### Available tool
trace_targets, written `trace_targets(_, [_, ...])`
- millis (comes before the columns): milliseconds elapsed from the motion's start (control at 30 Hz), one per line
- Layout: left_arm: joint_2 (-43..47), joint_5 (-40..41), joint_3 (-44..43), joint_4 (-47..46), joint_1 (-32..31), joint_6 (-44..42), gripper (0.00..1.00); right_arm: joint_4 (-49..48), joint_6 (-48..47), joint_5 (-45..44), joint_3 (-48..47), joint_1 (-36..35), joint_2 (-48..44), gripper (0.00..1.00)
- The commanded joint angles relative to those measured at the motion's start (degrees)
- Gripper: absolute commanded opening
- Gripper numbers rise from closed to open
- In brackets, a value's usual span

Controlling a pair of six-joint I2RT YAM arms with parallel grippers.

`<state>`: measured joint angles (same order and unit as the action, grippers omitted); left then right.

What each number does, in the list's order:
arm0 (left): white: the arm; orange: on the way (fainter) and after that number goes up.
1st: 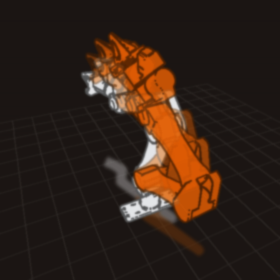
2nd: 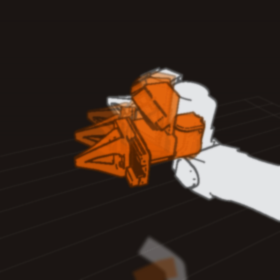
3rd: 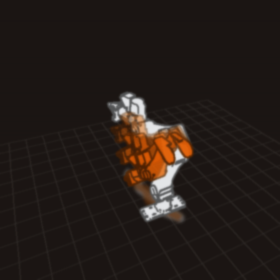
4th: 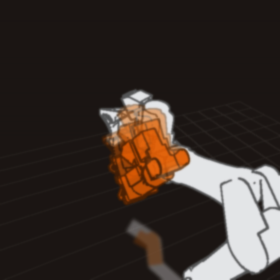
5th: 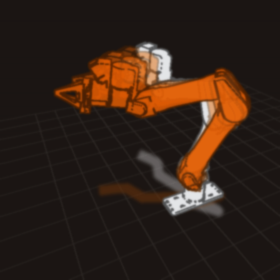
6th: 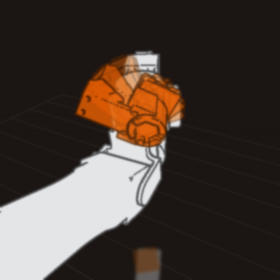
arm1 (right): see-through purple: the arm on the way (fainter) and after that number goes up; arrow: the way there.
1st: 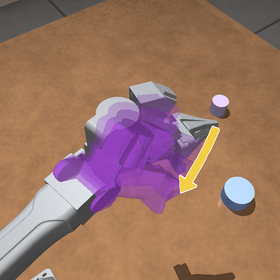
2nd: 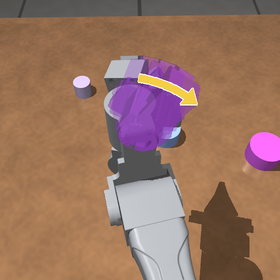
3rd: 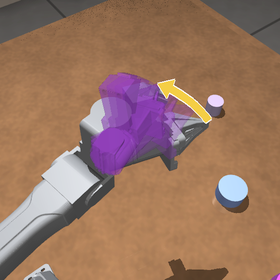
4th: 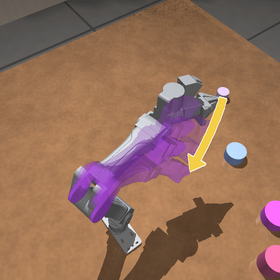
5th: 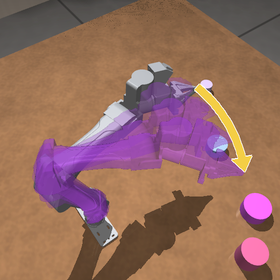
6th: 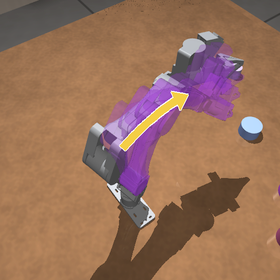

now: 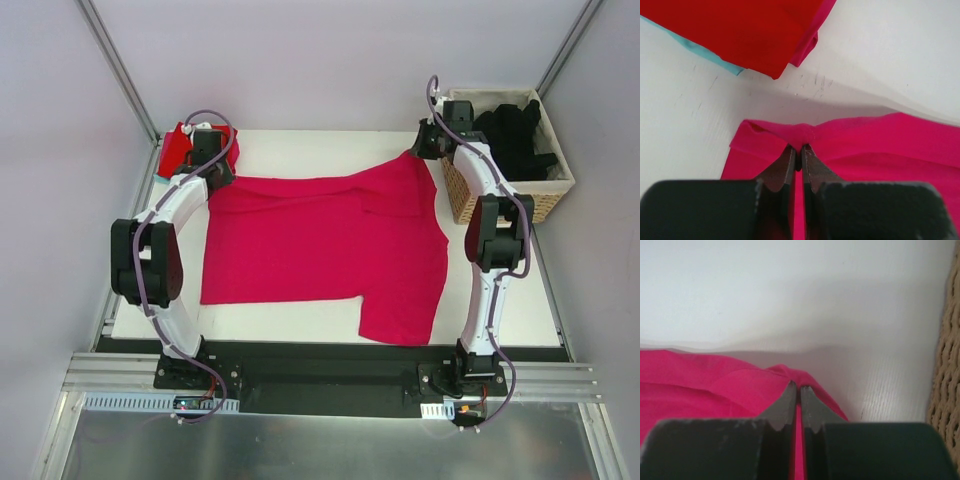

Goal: Fold and stack the t-shirts

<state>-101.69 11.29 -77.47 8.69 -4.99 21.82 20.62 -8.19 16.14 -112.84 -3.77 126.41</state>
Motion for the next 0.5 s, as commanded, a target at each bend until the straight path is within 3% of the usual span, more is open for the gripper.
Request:
trace_targets(0, [-0.8,2.9,-1.3,-1.9,-1.1,2.0,0.00,-9.5,-4.9,-7.5,2.6,-1.8,-6.3,0.00])
trace_targets(100, [-1.4,3.2,-1.9,-2.6,-1.2,2.1,0.00,-12.5,-6.7,-11.7,3.6,-3.0,-7.0,0.00])
trace_targets(467, [-2.9,6.2,-5.0,-2.8,-2.3,2.9,0.00,-9.2,-5.7,-26.2,0.5,-4.1,-4.1,0.00])
